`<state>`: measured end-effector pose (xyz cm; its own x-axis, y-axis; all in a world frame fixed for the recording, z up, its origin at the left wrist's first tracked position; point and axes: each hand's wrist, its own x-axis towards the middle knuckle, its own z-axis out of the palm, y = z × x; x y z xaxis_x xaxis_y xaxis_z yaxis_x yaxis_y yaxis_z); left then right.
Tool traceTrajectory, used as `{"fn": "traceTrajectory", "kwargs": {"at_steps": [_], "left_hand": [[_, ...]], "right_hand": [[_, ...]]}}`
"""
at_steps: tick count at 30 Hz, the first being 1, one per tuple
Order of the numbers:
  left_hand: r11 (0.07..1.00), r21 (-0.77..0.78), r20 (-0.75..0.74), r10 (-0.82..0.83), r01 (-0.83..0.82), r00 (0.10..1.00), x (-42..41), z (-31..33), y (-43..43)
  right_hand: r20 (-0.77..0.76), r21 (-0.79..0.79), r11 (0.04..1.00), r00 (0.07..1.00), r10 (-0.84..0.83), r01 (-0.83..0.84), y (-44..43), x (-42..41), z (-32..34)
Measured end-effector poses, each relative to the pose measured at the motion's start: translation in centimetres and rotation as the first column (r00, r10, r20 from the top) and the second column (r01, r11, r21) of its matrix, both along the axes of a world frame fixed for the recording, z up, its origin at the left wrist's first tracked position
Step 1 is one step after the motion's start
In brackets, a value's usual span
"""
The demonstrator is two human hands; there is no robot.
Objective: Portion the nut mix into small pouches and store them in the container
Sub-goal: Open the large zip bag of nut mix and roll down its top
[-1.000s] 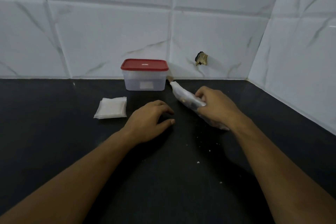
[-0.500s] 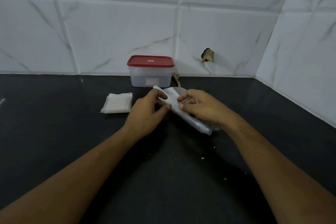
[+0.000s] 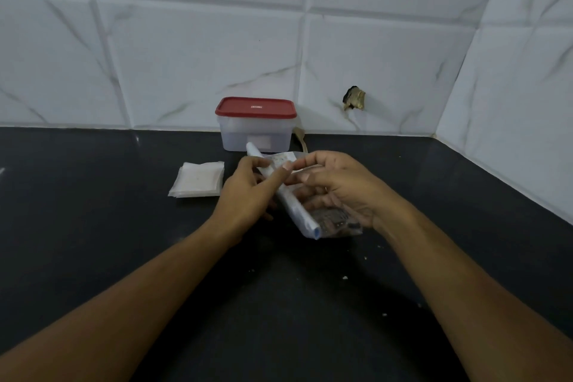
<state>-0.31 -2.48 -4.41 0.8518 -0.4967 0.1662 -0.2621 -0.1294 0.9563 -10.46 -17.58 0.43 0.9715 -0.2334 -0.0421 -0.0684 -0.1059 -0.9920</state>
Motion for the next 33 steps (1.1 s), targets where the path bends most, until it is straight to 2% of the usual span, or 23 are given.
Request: {"fn": "traceTrajectory", "kwargs": {"at_steps": [3,8,12,21,24,33], "left_hand": [[0.998,-0.06,-0.096,-0.007,0.001,0.995,0.2,0.0,0.0],[0.985,-0.16,-0.126,0.046,-0.066,0.991,-0.1,0.2,0.0],[0.975,-0.21,-0.172,0.035,-0.071,0.985,-0.2,0.3,-0.1],[0.989,-0.136,-0.05,-0.065,0.058,0.997,-0.3,0.3,0.0],[0.994,-0.097,0.022,-0.042,0.044,0.999,-0.2,0.1,-0.2],[0.999,-0.039,0.055,0.011,-0.009,0.998,-0.2,0.5,-0.2]], "right_hand": [[0.01,0.044,0.997,0.998,-0.056,0.056,0.5,0.2,-0.1],[-0.069,-0.017,1.0,0.997,-0.027,0.026,0.9,0.3,-0.8],[-0.061,-0.021,0.998,0.996,-0.064,0.063,0.7,0.4,-0.9],[-0.076,0.082,0.994,0.995,-0.068,0.074,-0.1,0.6,-1.3],[-0.087,0.15,0.984,0.993,-0.085,0.097,-0.3,0.8,-1.2],[-0.072,0.285,0.944,0.986,-0.153,0.168,-0.5,1.1,-1.3]]}}
